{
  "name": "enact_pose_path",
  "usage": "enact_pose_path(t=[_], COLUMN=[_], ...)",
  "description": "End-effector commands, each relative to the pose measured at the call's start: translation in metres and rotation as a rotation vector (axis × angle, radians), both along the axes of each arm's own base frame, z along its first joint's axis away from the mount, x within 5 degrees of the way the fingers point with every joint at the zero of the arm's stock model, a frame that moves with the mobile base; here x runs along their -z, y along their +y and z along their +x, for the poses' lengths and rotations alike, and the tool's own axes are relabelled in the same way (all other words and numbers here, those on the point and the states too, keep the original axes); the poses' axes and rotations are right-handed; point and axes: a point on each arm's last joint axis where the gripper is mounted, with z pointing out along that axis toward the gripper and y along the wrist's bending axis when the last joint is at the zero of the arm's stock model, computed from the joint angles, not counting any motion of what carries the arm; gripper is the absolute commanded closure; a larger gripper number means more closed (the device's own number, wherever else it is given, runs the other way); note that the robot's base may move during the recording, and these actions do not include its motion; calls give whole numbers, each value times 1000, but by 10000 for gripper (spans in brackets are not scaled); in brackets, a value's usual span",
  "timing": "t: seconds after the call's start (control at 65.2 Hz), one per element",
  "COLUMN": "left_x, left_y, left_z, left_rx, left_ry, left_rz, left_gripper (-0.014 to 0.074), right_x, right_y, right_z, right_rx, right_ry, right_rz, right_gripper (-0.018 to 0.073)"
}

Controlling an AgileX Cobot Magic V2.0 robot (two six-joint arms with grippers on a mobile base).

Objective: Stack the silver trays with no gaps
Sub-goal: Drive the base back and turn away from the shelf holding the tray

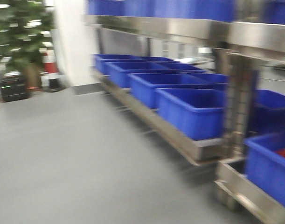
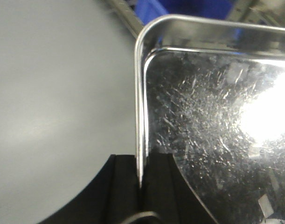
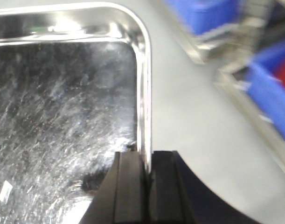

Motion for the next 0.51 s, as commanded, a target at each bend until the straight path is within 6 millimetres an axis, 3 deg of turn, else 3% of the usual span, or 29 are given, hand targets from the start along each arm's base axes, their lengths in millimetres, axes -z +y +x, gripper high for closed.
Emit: enact_pose_path(t=[0.0, 0.491], left_x=[-8, -8], left_y=[2, 2], left_z=[-2, -2], left_rx=[-1, -1], left_ry=[-41, -41], left_rz=[-5, -5], left_gripper=[613, 613], right_x=[-6, -6], right_y=[-5, -5], right_z=[0, 0], right_rx=[7, 7], right_ry=[-44, -44], right_rz=[-28, -28], right_gripper=[627, 627])
